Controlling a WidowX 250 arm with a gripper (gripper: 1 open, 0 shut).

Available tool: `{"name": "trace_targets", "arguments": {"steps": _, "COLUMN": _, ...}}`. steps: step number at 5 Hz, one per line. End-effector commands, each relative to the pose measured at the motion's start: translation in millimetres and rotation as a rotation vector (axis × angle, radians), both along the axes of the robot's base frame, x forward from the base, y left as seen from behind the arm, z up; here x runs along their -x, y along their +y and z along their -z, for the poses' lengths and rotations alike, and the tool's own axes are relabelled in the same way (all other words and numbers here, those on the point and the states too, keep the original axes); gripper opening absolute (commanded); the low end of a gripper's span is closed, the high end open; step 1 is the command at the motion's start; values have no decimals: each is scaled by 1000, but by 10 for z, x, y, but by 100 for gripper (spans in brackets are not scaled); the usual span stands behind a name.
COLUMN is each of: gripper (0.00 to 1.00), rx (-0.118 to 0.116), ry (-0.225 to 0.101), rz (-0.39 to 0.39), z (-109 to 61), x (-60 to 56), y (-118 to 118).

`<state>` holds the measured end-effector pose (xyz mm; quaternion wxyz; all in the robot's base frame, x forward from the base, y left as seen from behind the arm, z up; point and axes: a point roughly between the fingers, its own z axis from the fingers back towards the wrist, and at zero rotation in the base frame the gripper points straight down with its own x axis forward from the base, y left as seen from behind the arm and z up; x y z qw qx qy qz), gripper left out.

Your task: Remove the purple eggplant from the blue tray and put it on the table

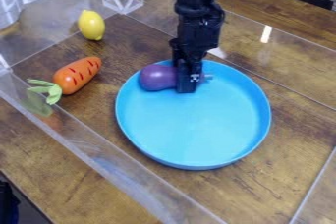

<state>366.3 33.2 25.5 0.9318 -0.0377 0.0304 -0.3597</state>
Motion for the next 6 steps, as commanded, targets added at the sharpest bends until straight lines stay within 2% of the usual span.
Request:
{"name": "trace_targets", "arguments": {"steps": 1, "gripper": 0, "rx": -6, "ry": -50, "rz": 2, "z": -268, "x": -1, "y": -94}}
{"name": "trace_targets", "arguments": {"steps": 3, "gripper": 0, "rx": -10, "ry": -56, "rz": -40, "z": -423, "x": 75, "y": -215}}
{"name": "trace_targets", "arguments": {"steps": 6, "gripper": 0, "rx": -3, "ry": -54, "rz": -25, "z": -369, "x": 59, "y": -382}}
